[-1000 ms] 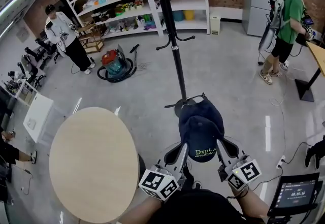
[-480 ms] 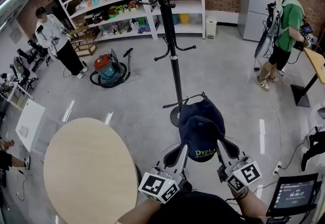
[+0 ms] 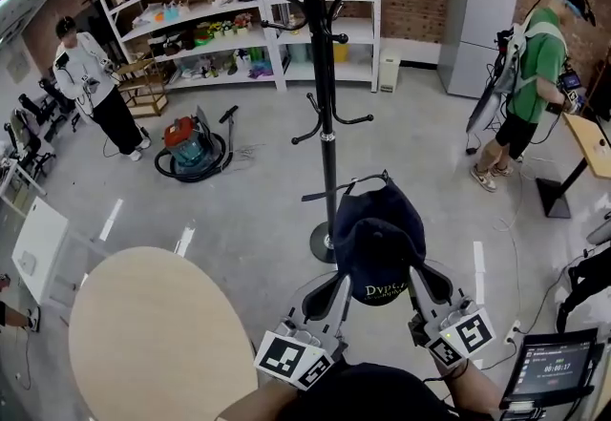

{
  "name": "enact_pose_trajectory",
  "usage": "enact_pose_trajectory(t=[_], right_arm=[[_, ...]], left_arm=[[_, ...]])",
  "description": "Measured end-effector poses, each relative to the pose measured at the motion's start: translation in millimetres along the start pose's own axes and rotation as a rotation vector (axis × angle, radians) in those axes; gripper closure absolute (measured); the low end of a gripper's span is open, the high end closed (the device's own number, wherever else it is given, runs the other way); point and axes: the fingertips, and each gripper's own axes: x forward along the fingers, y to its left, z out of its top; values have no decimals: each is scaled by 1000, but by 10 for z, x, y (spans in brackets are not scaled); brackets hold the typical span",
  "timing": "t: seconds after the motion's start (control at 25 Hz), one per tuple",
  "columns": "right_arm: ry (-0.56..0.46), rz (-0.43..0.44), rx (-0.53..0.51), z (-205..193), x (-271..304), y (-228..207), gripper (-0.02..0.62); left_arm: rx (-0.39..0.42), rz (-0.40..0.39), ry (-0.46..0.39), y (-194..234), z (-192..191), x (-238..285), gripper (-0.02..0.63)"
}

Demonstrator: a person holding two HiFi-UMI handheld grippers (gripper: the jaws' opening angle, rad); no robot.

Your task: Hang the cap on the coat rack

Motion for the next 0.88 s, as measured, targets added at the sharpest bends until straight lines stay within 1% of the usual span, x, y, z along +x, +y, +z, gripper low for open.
enact_pose_trajectory(t=[0.16, 0.28, 0.4, 0.68, 0.88], right_arm=[[-12, -11, -24, 100, 204, 29, 565], [-22, -14, -56, 143, 295, 85, 565], [-15, -9, -71, 150, 401, 184, 565], [-15, 17, -78, 225, 627, 172, 565], [-31, 35, -89, 225, 775, 115, 565]], left_arm=[[57, -29, -31, 173, 117, 61, 592], [45, -42, -47, 315, 115, 78, 592], [27, -35, -51, 457, 163, 48, 592], [74, -25, -70, 596, 346, 125, 592], [88, -15, -81, 709, 401, 217, 592]])
